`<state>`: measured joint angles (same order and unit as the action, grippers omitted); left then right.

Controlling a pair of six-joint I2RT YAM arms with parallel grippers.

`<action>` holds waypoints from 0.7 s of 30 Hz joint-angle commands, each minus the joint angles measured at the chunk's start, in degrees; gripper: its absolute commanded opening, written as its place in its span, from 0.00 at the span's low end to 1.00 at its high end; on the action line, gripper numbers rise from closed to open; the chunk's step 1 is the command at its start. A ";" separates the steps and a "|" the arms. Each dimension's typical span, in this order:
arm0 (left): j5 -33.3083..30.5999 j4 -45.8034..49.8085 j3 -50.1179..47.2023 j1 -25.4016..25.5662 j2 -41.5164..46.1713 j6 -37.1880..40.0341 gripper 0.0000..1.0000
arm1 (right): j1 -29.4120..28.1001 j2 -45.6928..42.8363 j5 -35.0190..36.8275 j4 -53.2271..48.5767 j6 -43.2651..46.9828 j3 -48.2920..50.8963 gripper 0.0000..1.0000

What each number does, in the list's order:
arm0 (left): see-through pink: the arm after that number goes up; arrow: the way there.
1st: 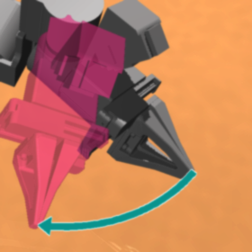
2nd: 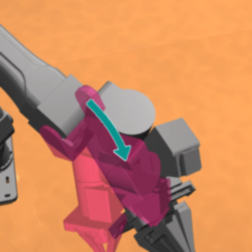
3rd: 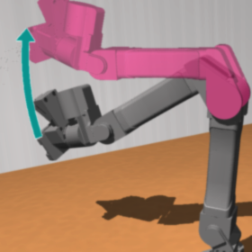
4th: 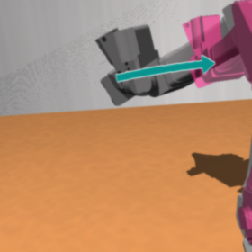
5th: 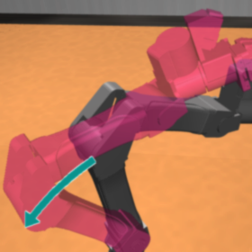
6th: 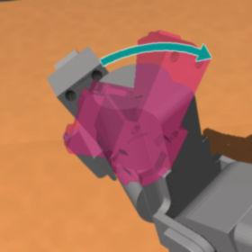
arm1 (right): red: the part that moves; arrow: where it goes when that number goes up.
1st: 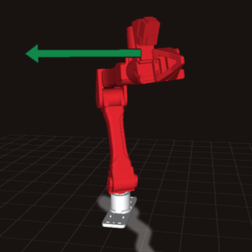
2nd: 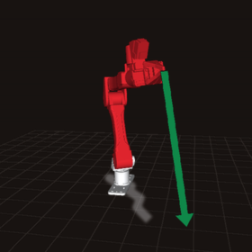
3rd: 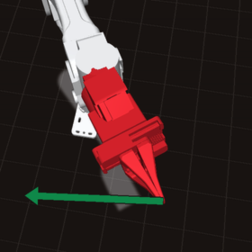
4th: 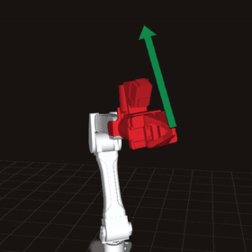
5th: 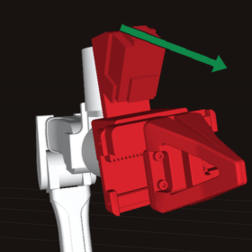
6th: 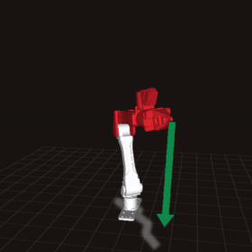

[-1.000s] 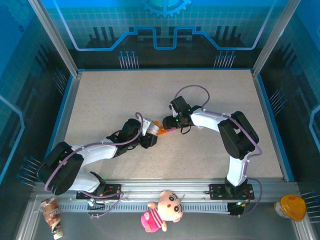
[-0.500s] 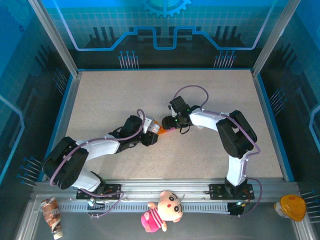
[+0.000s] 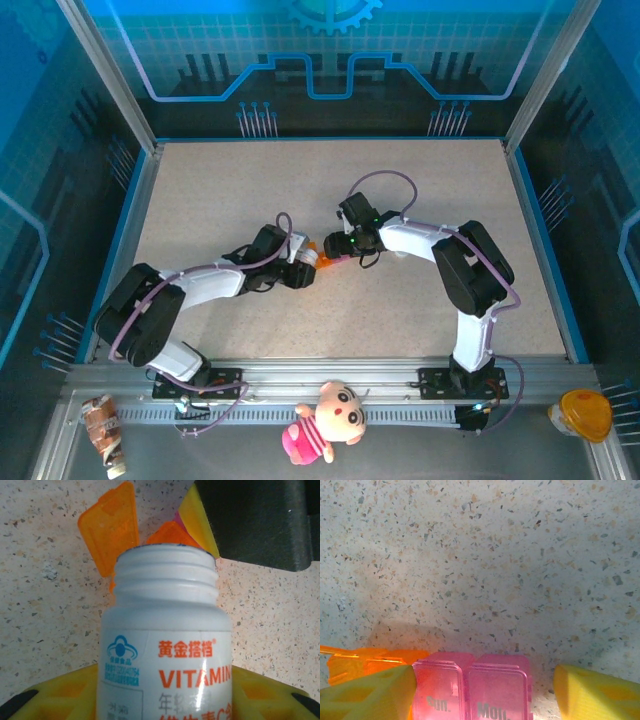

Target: Sort the pills into containers

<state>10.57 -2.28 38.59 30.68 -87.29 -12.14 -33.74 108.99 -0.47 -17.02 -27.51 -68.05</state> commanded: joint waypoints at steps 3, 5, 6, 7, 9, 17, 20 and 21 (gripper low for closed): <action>2.11 3.57 2.56 -0.61 -1.27 -0.79 0.00 | -1.11 1.77 0.38 -0.55 -0.80 0.17 0.73; 2.35 4.05 3.01 -0.54 -1.67 -0.82 0.00 | -1.04 1.75 0.40 -0.50 -0.82 0.24 0.73; 2.51 4.39 3.19 -0.61 -1.94 -0.73 0.00 | -1.07 1.67 0.43 -0.56 -0.87 0.33 0.73; 2.53 4.72 3.37 -0.59 -2.11 -0.70 0.00 | -1.07 1.66 0.47 -0.57 -0.83 0.30 0.73; 2.79 5.43 3.77 -0.67 -2.53 -0.70 0.00 | -1.07 1.58 0.47 -0.45 -0.93 0.49 0.73; 2.88 8.57 5.85 -0.62 -3.68 -0.54 0.00 | -1.17 1.58 0.23 0.05 -1.15 1.08 0.73; 2.71 10.48 7.13 -0.71 -4.24 -0.56 0.00 | -1.16 1.58 0.14 0.23 -1.24 1.17 0.73; 2.72 11.20 7.72 -0.72 -4.52 -0.43 0.00 | -1.14 1.58 0.12 0.23 -1.30 1.16 0.73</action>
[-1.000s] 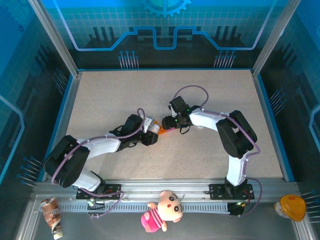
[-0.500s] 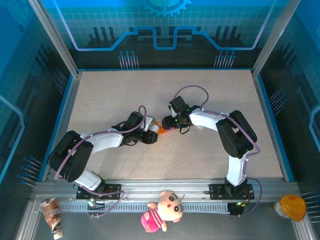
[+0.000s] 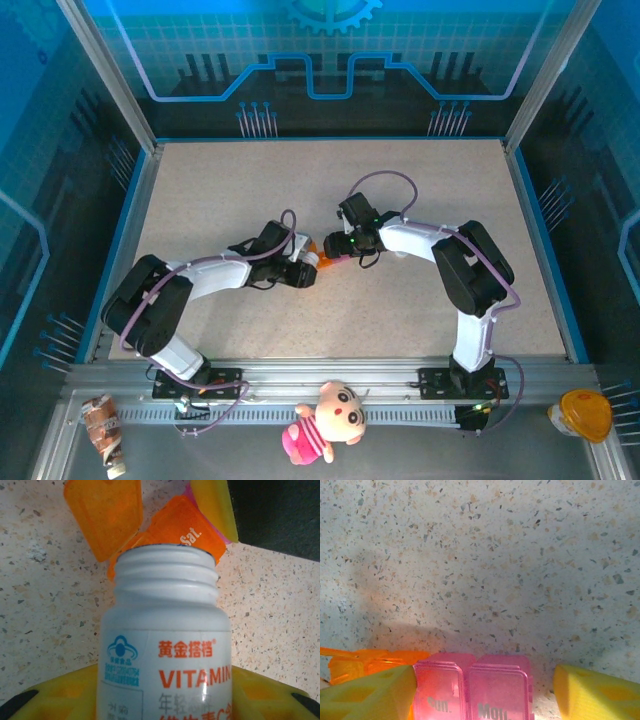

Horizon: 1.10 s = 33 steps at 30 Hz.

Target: Sort the pills into containers

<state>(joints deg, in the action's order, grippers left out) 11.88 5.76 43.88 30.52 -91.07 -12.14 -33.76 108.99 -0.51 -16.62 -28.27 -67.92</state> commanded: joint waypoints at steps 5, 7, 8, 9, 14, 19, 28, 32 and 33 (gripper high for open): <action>0.98 7.49 5.14 -0.61 -1.89 0.01 0.00 | -1.14 1.88 -0.28 0.19 -0.80 1.17 0.73; 0.58 8.48 5.51 -0.60 -1.83 0.10 0.00 | -1.18 1.90 -0.28 0.35 -0.82 1.30 0.73; 0.46 8.81 5.76 -0.59 -1.75 0.01 0.00 | -1.20 1.81 -0.34 0.36 -0.83 1.30 0.73; 0.40 9.23 5.95 -0.60 -1.75 -0.01 0.00 | -1.21 1.85 -0.28 0.34 -0.82 1.35 0.73; 0.49 10.49 6.49 -0.69 -2.26 -0.12 0.00 | -1.22 1.93 -0.37 0.36 -0.99 1.39 0.73; 0.77 11.12 6.79 -0.79 -2.71 -0.06 0.00 | -1.20 1.88 -0.37 0.37 -1.08 1.30 0.73; 0.95 14.64 9.79 -0.98 -4.28 0.16 0.00 | -1.23 1.84 -0.50 0.36 -1.26 1.21 0.73; 1.08 16.45 10.77 -1.03 -4.47 0.25 0.00 | -1.22 1.82 -0.37 0.44 -1.35 1.27 0.73; 0.97 17.04 11.11 -0.98 -4.47 0.21 0.00 | -1.22 1.76 -0.41 0.49 -1.35 1.30 0.73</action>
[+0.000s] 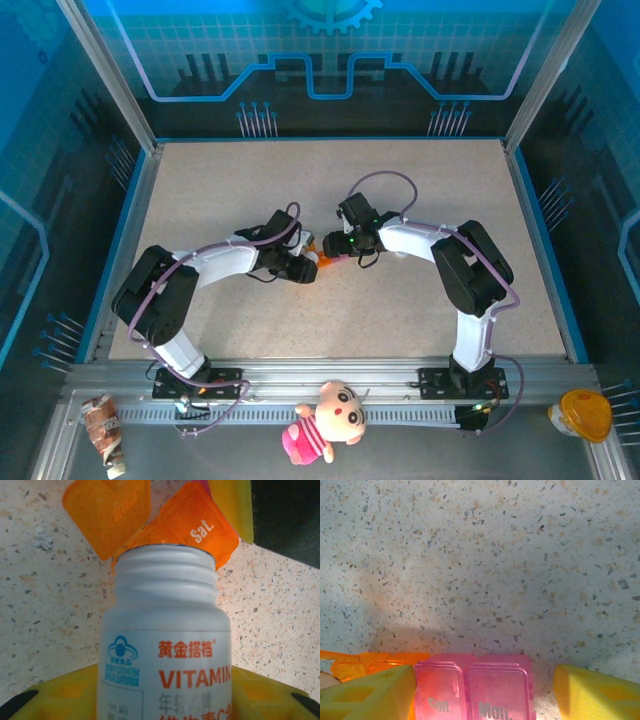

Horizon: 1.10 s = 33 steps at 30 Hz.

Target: Sort the pills into containers

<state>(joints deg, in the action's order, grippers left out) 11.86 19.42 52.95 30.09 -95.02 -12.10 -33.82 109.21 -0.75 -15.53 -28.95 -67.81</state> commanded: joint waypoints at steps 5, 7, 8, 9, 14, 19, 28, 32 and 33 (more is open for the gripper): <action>0.94 6.18 3.81 -0.69 -1.00 0.19 0.00 | -1.16 1.62 -0.21 -0.47 -0.76 1.28 0.73; 1.12 7.05 4.52 -0.84 -1.43 0.18 0.00 | -1.16 1.65 -0.21 -0.38 -0.75 1.37 0.73; 1.11 7.37 4.74 -0.86 -1.62 0.20 0.00 | -1.16 1.70 -0.21 -0.39 -0.82 1.37 0.73; 1.28 7.64 5.03 -0.90 -1.84 0.31 0.00 | -1.11 1.75 -0.30 -0.38 -0.87 1.37 0.73; 1.62 8.54 6.00 -0.92 -2.78 0.47 0.00 | -1.16 1.73 -0.41 -0.20 -0.96 1.45 0.73; 2.11 9.95 7.29 -0.96 -3.95 0.66 0.00 | -1.16 1.69 -0.48 -0.20 -1.03 1.45 0.73; 1.56 13.47 9.75 -1.01 -5.47 0.58 0.00 | -1.15 1.62 -0.48 -0.20 -1.02 1.45 0.73; 1.31 15.32 10.85 -1.06 -6.01 0.50 0.00 | -1.16 1.54 -0.54 -0.21 -1.02 1.45 0.73; 1.32 15.46 10.95 -1.07 -5.97 0.52 0.00 | -1.21 1.54 -0.48 -0.23 -1.07 1.45 0.73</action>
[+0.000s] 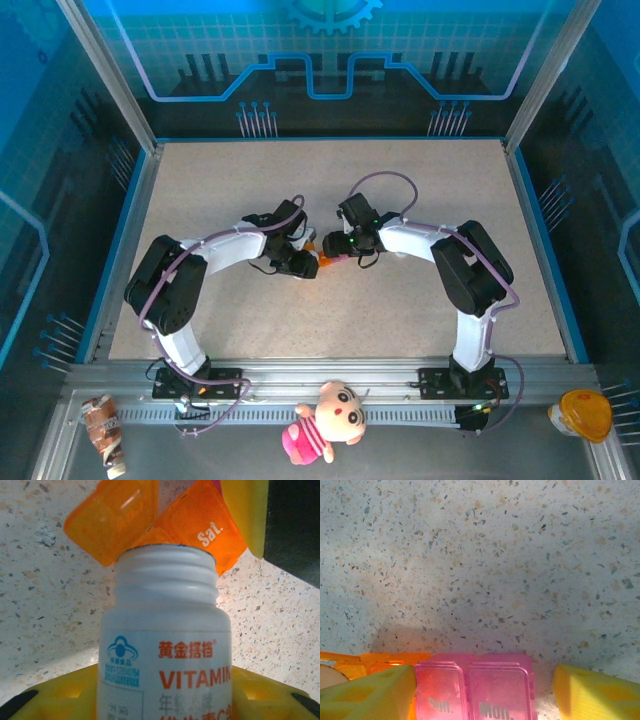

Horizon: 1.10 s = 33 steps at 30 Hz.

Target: Sort the pills into containers

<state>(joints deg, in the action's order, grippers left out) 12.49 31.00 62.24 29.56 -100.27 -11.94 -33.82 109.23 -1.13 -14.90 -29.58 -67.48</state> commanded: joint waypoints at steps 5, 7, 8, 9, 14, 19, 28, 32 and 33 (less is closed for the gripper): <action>0.60 4.50 1.83 -0.60 -0.84 0.34 0.00 | -1.16 1.55 -0.10 -0.90 -0.53 1.11 0.73; 0.63 4.62 1.79 -0.64 -0.89 0.34 0.00 | -1.18 1.44 -0.03 -0.92 -0.61 1.13 0.73; 0.63 4.74 1.83 -0.60 -0.91 0.34 0.00 | -1.16 1.51 -0.02 -0.97 -0.61 1.13 0.73; 0.84 4.88 1.97 -0.60 -0.91 0.40 0.00 | -1.16 1.52 -0.09 -0.92 -0.70 1.13 0.73; 0.63 6.49 2.56 -0.58 -1.19 0.69 0.00 | -1.17 1.43 0.03 -0.79 -0.85 1.30 0.73; 0.81 7.24 2.95 -0.64 -0.49 0.85 0.00 | -1.16 1.67 -0.09 -0.57 -0.92 1.47 0.73; 1.40 8.07 3.47 -0.62 -1.77 0.80 0.00 | -1.16 1.91 -0.28 -0.31 -1.27 1.50 0.73; 0.41 8.09 3.59 -0.57 -2.40 1.05 0.00 | -1.21 1.88 -0.17 -0.22 -1.27 1.51 0.73; 0.27 8.03 3.68 -0.57 -2.55 0.98 0.00 | -1.16 1.91 -0.28 -0.20 -1.33 1.54 0.73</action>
<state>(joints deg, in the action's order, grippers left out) 12.51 36.14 64.93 29.41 -101.08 -11.86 -33.87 109.36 -1.72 -14.04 -30.46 -67.18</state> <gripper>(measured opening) 0.448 0.729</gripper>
